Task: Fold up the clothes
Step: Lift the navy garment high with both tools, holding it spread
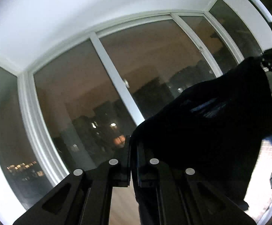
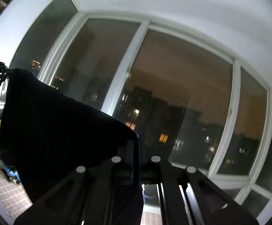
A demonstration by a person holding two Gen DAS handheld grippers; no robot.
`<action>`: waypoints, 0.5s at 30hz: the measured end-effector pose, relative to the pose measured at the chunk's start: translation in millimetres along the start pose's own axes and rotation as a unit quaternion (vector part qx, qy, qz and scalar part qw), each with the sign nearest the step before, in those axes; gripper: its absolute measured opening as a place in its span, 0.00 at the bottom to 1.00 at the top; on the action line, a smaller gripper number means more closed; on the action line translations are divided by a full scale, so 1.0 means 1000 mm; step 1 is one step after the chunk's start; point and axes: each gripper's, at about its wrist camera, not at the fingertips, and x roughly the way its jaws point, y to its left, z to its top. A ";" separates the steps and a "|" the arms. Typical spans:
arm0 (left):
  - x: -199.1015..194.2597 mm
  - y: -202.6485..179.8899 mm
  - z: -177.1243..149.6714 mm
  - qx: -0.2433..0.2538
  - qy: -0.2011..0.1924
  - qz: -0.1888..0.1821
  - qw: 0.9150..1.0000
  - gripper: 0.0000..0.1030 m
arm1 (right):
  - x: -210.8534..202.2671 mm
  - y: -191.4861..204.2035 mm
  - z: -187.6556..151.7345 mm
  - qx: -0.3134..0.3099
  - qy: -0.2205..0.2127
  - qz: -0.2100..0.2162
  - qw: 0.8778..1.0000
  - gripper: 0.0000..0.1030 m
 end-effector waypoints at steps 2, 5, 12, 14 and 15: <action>-0.003 0.006 0.011 0.005 0.001 0.010 1.000 0.04 | -0.004 0.001 0.014 -0.008 -0.010 -0.007 1.000 0.03; -0.008 0.013 0.026 0.018 -0.002 0.025 1.000 0.04 | -0.003 0.003 0.029 -0.023 -0.021 -0.021 0.999 0.03; 0.022 0.012 0.015 0.043 0.030 0.016 0.999 0.04 | 0.043 0.009 0.022 -0.046 0.006 -0.036 0.998 0.03; 0.051 0.007 -0.006 0.043 0.063 0.001 0.997 0.04 | 0.072 0.020 0.007 -0.054 0.030 -0.028 0.998 0.03; 0.066 0.004 -0.017 0.043 0.079 -0.005 0.996 0.04 | 0.091 0.027 -0.004 -0.062 0.047 -0.027 0.997 0.03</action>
